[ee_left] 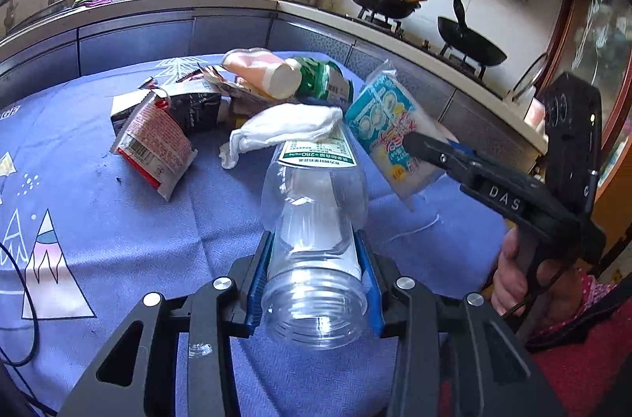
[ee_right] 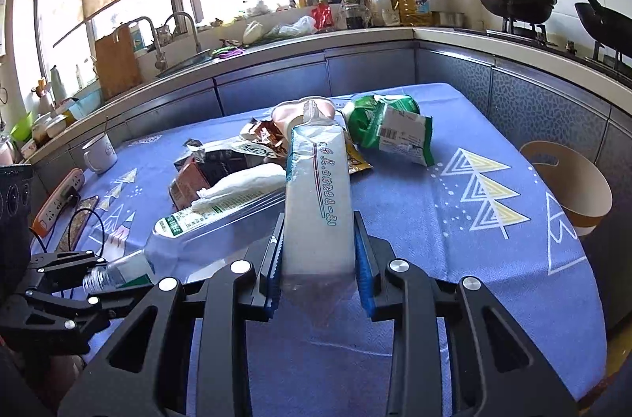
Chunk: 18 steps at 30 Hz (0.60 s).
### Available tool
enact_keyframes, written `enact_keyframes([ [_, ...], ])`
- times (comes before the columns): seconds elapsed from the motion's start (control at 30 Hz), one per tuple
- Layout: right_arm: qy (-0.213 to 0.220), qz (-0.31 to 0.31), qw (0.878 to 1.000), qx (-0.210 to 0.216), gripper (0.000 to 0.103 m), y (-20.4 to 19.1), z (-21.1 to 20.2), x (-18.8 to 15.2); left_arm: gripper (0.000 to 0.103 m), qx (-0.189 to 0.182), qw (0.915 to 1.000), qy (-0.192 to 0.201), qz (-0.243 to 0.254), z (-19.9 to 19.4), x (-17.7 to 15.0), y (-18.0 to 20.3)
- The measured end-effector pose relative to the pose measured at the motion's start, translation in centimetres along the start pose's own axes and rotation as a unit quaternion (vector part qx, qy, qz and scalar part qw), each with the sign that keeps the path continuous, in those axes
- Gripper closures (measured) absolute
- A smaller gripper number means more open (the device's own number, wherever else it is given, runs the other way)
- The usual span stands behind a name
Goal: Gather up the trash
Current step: 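Carry the bottle and the white package over the tan wastebasket with both grippers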
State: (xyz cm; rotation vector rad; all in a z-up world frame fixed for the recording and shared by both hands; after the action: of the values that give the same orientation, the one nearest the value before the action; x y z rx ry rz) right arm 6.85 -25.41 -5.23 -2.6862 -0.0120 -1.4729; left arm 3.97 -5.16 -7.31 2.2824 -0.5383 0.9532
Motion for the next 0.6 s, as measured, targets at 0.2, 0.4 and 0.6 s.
enact_keyframes([
  [0.2, -0.027, 0.012, 1.000, -0.004, 0.073, 0.1, 1.3, 0.0, 0.062, 0.008, 0.9976, 0.036, -0.059, -2.2, 0.7, -2.5],
  [0.4, -0.040, 0.025, 0.999, -0.009, 0.073, 0.6, 1.4, -0.5, 0.062, 0.014, 0.9969, 0.048, -0.061, -3.5, 0.9, -2.7],
  [0.6, -0.030, 0.021, 0.999, -0.013, 0.073, 0.6, 0.9, -0.5, 0.062, 0.004, 0.9982, 0.048, -0.035, -3.4, 1.2, -1.1],
])
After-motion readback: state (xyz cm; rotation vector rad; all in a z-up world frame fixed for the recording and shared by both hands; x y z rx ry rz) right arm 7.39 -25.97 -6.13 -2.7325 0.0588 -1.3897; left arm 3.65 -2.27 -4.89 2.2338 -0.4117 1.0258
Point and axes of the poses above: each gripper's, at about its wrist camera, not at the fingertips, and z roughly the way its jaws point, y to its right, x to its top, the point moved 5 cm from there along z, roughly the way its jaws point, and after that the axes turned 9 degrees about -x, right-handed, at the moved point
